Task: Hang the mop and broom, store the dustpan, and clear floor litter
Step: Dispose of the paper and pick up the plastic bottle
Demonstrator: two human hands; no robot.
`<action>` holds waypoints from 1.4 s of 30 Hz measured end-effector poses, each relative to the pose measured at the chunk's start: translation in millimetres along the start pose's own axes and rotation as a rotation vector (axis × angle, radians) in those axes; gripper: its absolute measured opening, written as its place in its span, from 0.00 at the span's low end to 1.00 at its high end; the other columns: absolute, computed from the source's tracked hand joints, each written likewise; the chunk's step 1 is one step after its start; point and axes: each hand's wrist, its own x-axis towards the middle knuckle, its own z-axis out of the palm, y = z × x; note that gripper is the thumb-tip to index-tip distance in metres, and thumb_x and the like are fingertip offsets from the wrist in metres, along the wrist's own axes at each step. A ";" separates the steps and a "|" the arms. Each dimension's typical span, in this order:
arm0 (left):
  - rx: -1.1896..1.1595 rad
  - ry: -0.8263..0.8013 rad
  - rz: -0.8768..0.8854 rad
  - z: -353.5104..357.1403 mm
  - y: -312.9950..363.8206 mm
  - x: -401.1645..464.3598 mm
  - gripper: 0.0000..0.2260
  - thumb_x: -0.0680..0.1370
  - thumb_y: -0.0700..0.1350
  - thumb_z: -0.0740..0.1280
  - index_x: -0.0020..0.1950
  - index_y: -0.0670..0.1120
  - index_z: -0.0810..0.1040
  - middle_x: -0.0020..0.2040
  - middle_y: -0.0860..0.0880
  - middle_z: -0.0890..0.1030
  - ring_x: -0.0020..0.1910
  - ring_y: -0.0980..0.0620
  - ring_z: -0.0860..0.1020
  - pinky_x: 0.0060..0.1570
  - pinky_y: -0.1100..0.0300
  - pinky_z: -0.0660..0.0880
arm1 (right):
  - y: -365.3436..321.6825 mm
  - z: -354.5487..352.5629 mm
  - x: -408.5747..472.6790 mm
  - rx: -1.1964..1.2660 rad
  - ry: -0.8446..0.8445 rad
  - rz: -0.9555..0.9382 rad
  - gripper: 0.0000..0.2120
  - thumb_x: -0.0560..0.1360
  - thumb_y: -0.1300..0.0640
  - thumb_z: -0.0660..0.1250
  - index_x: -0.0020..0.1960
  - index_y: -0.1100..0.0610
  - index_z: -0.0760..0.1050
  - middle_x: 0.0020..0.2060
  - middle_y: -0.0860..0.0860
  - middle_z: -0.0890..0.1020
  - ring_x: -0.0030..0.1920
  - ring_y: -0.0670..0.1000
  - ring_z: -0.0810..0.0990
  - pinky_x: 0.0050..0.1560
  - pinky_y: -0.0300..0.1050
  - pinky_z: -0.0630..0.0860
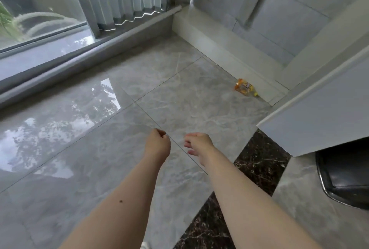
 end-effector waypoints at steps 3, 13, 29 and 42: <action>0.022 -0.038 -0.003 23.7 20.2 19.9 0.10 0.76 0.40 0.58 0.54 0.40 0.74 0.49 0.42 0.80 0.40 0.47 0.77 0.36 0.57 0.71 | -20.2 -15.8 20.5 0.027 0.021 0.023 0.14 0.78 0.63 0.60 0.61 0.64 0.75 0.41 0.53 0.77 0.48 0.52 0.78 0.50 0.50 0.80; 0.096 -0.081 -0.001 130.3 122.9 110.0 0.10 0.77 0.39 0.58 0.55 0.40 0.75 0.53 0.40 0.81 0.51 0.41 0.80 0.51 0.48 0.78 | -96.7 -95.7 144.1 0.049 0.096 0.047 0.13 0.78 0.63 0.59 0.59 0.66 0.76 0.56 0.62 0.81 0.60 0.59 0.80 0.60 0.54 0.77; 0.203 -0.169 0.004 309.6 270.3 254.9 0.12 0.78 0.40 0.58 0.59 0.40 0.74 0.55 0.41 0.81 0.53 0.41 0.80 0.52 0.50 0.77 | -229.6 -237.8 332.2 0.122 0.157 0.143 0.14 0.78 0.64 0.59 0.59 0.67 0.76 0.53 0.63 0.82 0.60 0.59 0.80 0.58 0.51 0.78; 0.294 -0.330 -0.026 412.7 384.5 388.8 0.11 0.78 0.41 0.58 0.58 0.42 0.74 0.54 0.42 0.81 0.51 0.42 0.81 0.42 0.55 0.75 | -329.8 -299.8 478.9 0.146 0.211 0.140 0.13 0.79 0.62 0.59 0.61 0.63 0.76 0.57 0.60 0.81 0.50 0.52 0.81 0.50 0.46 0.78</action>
